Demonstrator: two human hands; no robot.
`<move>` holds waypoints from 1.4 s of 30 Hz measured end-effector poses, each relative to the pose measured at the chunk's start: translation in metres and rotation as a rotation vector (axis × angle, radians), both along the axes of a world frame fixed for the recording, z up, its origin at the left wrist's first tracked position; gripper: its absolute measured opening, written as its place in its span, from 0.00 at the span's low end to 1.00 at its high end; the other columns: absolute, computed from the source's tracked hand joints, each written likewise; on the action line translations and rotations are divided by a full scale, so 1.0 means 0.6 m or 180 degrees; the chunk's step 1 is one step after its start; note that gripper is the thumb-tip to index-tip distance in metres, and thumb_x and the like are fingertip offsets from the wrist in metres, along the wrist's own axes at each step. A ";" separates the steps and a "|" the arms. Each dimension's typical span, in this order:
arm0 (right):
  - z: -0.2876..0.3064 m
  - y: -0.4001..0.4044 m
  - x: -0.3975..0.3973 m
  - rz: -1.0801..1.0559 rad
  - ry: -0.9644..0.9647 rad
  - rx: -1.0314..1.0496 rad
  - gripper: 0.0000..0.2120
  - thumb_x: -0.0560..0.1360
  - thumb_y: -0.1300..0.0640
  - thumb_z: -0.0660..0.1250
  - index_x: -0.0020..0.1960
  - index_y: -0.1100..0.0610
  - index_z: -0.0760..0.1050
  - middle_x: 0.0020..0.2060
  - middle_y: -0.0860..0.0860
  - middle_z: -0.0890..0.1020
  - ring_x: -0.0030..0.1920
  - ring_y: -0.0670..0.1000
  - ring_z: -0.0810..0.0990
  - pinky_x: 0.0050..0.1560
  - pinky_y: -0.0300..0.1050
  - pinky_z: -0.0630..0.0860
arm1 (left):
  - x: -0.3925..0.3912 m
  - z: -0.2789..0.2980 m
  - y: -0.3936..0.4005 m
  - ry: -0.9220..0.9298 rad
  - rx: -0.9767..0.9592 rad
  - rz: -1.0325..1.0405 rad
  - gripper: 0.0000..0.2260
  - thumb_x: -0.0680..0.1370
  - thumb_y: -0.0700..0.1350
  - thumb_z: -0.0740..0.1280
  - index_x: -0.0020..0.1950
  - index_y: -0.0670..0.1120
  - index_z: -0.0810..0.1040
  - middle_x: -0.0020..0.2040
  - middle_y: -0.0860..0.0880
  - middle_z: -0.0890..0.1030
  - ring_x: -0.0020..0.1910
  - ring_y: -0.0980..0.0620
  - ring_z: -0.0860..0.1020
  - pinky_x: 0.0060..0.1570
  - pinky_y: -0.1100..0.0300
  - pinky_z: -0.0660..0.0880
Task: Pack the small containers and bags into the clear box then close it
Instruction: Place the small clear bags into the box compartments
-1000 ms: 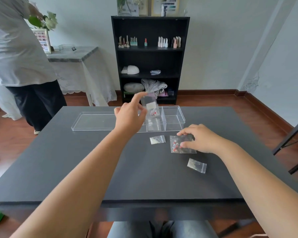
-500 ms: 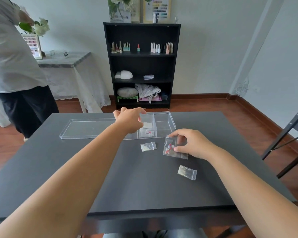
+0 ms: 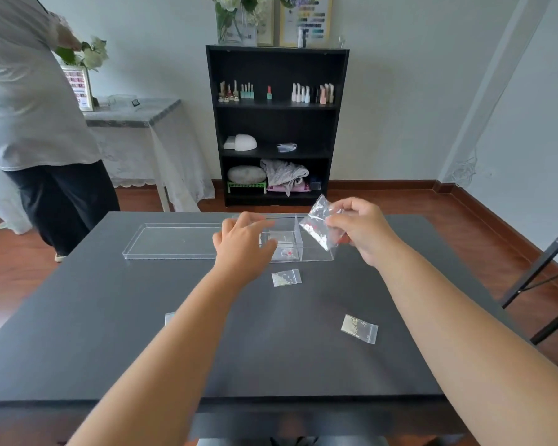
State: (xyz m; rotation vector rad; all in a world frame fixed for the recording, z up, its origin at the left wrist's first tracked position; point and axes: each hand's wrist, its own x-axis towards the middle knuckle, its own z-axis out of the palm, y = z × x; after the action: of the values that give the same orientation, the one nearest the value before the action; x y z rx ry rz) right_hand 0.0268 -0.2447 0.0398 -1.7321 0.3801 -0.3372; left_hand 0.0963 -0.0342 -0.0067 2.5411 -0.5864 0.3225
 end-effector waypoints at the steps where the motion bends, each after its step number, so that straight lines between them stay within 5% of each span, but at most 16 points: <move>1: 0.002 0.009 0.015 -0.0043 0.0059 0.0013 0.12 0.68 0.66 0.71 0.47 0.53 0.76 0.39 0.56 0.82 0.28 0.50 0.82 0.32 0.45 0.78 | -0.015 -0.012 0.006 -0.0022 -0.0042 0.0070 0.17 0.76 0.56 0.62 0.65 0.61 0.74 0.66 0.58 0.70 0.64 0.47 0.63 0.55 0.53 0.56; 6: -0.009 0.054 0.075 -0.0088 0.0288 -0.0478 0.24 0.68 0.71 0.66 0.55 0.45 0.70 0.48 0.57 0.78 0.32 0.52 0.84 0.32 0.43 0.81 | -0.061 -0.055 0.029 -0.0286 0.0077 0.0157 0.19 0.77 0.55 0.62 0.69 0.58 0.70 0.72 0.56 0.67 0.70 0.46 0.61 0.64 0.46 0.58; 11: -0.031 0.084 0.112 -0.0144 0.0356 -0.1414 0.16 0.70 0.67 0.61 0.50 0.50 0.77 0.50 0.51 0.80 0.36 0.49 0.79 0.27 0.38 0.71 | -0.070 -0.072 0.039 -0.0401 0.0161 -0.0011 0.23 0.78 0.54 0.61 0.73 0.57 0.65 0.75 0.53 0.64 0.75 0.47 0.57 0.71 0.48 0.52; 15: -0.046 0.112 0.128 -0.0156 0.0523 -0.1876 0.14 0.72 0.63 0.64 0.53 0.51 0.81 0.53 0.49 0.83 0.50 0.52 0.80 0.47 0.46 0.79 | -0.070 -0.076 0.037 -0.0354 0.0133 -0.0017 0.24 0.78 0.53 0.61 0.74 0.56 0.63 0.76 0.53 0.62 0.76 0.48 0.54 0.72 0.49 0.49; 18: -0.053 0.126 0.126 -0.0164 0.0741 -0.2444 0.12 0.73 0.56 0.60 0.44 0.49 0.83 0.46 0.48 0.85 0.57 0.56 0.76 0.55 0.52 0.75 | -0.071 -0.077 0.037 -0.0330 0.0132 -0.0027 0.25 0.77 0.53 0.60 0.74 0.56 0.62 0.77 0.53 0.61 0.77 0.48 0.53 0.72 0.49 0.48; 21: -0.056 0.123 0.118 -0.0176 0.0680 -0.2638 0.22 0.77 0.51 0.53 0.31 0.56 0.78 0.32 0.52 0.80 0.54 0.59 0.72 0.45 0.49 0.69 | -0.071 -0.077 0.038 -0.0312 0.0106 -0.0031 0.25 0.77 0.52 0.60 0.74 0.56 0.61 0.77 0.54 0.61 0.77 0.48 0.53 0.72 0.49 0.48; 25: -0.047 0.108 0.109 -0.0261 0.0607 -0.3064 0.30 0.78 0.44 0.45 0.46 0.53 0.85 0.51 0.53 0.77 0.50 0.54 0.65 0.49 0.49 0.61 | -0.073 -0.075 0.038 -0.0257 0.0025 -0.0013 0.25 0.77 0.52 0.60 0.74 0.57 0.61 0.77 0.55 0.61 0.77 0.50 0.52 0.72 0.48 0.49; 30: -0.047 0.083 0.096 -0.0116 0.0836 -0.3524 0.35 0.78 0.38 0.40 0.45 0.49 0.85 0.72 0.50 0.63 0.66 0.55 0.56 0.63 0.55 0.53 | -0.073 -0.072 0.037 -0.0233 -0.0005 -0.0030 0.25 0.77 0.51 0.60 0.74 0.57 0.61 0.77 0.55 0.61 0.77 0.50 0.52 0.72 0.48 0.48; 34: -0.052 0.078 0.093 0.0126 0.1080 -0.3827 0.35 0.79 0.38 0.40 0.43 0.50 0.84 0.75 0.49 0.58 0.71 0.56 0.51 0.67 0.58 0.49 | -0.075 -0.072 0.039 -0.0229 -0.0005 -0.0031 0.26 0.77 0.50 0.60 0.74 0.57 0.61 0.77 0.55 0.61 0.77 0.50 0.52 0.72 0.47 0.48; 39: -0.053 0.080 0.094 0.0122 0.0745 -0.4115 0.17 0.78 0.50 0.54 0.46 0.43 0.82 0.74 0.49 0.62 0.69 0.57 0.53 0.65 0.55 0.52 | -0.074 -0.071 0.039 -0.0199 0.0051 -0.0063 0.26 0.76 0.50 0.60 0.75 0.58 0.60 0.77 0.55 0.60 0.77 0.49 0.52 0.73 0.46 0.49; 42: -0.053 0.080 0.100 0.0267 0.1040 -0.4174 0.23 0.78 0.43 0.50 0.43 0.47 0.83 0.75 0.49 0.60 0.70 0.57 0.52 0.66 0.57 0.49 | -0.074 -0.072 0.038 -0.0184 0.0073 -0.0073 0.26 0.76 0.50 0.60 0.75 0.58 0.59 0.77 0.54 0.60 0.77 0.49 0.51 0.73 0.46 0.48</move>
State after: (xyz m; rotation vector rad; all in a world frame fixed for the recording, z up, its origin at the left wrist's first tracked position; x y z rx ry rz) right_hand 0.0865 -0.1969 0.0078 -3.1017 0.3262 -0.2400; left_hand 0.0522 -0.0112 -0.0500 2.5523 -0.6442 0.3842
